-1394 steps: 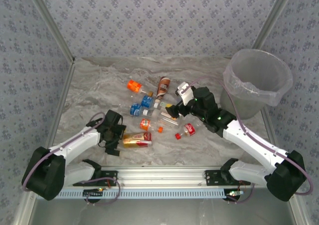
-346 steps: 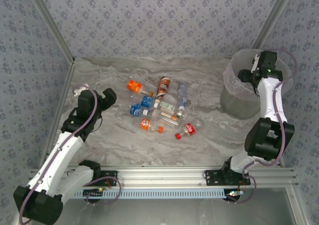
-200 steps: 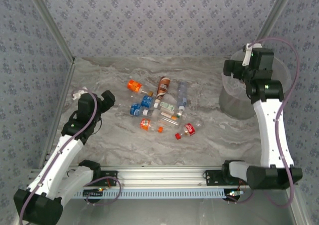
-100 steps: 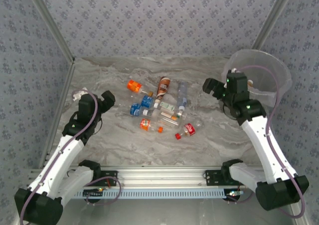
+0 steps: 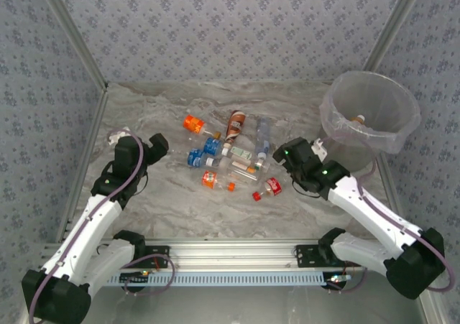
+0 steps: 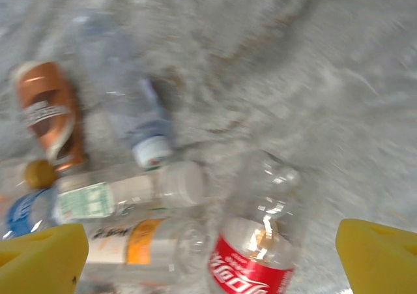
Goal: Put the plastic bottles in the bin
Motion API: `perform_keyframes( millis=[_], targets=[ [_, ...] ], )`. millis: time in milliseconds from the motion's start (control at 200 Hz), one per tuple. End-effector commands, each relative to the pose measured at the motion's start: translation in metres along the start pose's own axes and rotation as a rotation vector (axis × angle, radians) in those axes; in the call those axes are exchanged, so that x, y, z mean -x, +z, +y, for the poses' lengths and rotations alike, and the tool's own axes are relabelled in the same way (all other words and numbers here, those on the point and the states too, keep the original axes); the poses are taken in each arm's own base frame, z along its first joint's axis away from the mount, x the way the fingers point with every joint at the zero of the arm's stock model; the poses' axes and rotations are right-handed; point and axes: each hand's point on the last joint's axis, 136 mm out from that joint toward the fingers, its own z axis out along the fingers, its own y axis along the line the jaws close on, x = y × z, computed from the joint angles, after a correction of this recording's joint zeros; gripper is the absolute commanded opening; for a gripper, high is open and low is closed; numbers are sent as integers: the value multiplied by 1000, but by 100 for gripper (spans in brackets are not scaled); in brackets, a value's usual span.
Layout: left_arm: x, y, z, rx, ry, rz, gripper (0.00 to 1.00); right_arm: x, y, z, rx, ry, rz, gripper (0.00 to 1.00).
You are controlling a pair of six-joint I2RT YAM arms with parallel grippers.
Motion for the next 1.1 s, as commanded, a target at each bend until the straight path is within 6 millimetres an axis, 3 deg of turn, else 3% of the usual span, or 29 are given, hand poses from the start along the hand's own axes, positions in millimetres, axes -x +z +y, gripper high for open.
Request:
perform_keyframes(
  millis=[0, 180, 325, 475, 695, 1099],
  targets=[
    [5, 0, -4, -20, 9, -11, 99, -10, 8, -30, -147, 194, -16, 100],
    [3, 0, -3, -16, 9, -3, 99, -38, 34, -16, -124, 254, 76, 98],
    [2, -2, -3, -11, 21, 17, 100, -60, 48, -27, -186, 287, 127, 96],
    [0, -3, 1, 6, 24, 19, 99, -74, 65, -21, -167, 287, 177, 93],
    [-3, -1, 4, 17, 21, 27, 99, -83, 82, -32, -200, 283, 171, 84],
    [-9, 4, -11, -28, 68, 94, 99, -89, 103, -52, -286, 256, 135, 68]
  ],
)
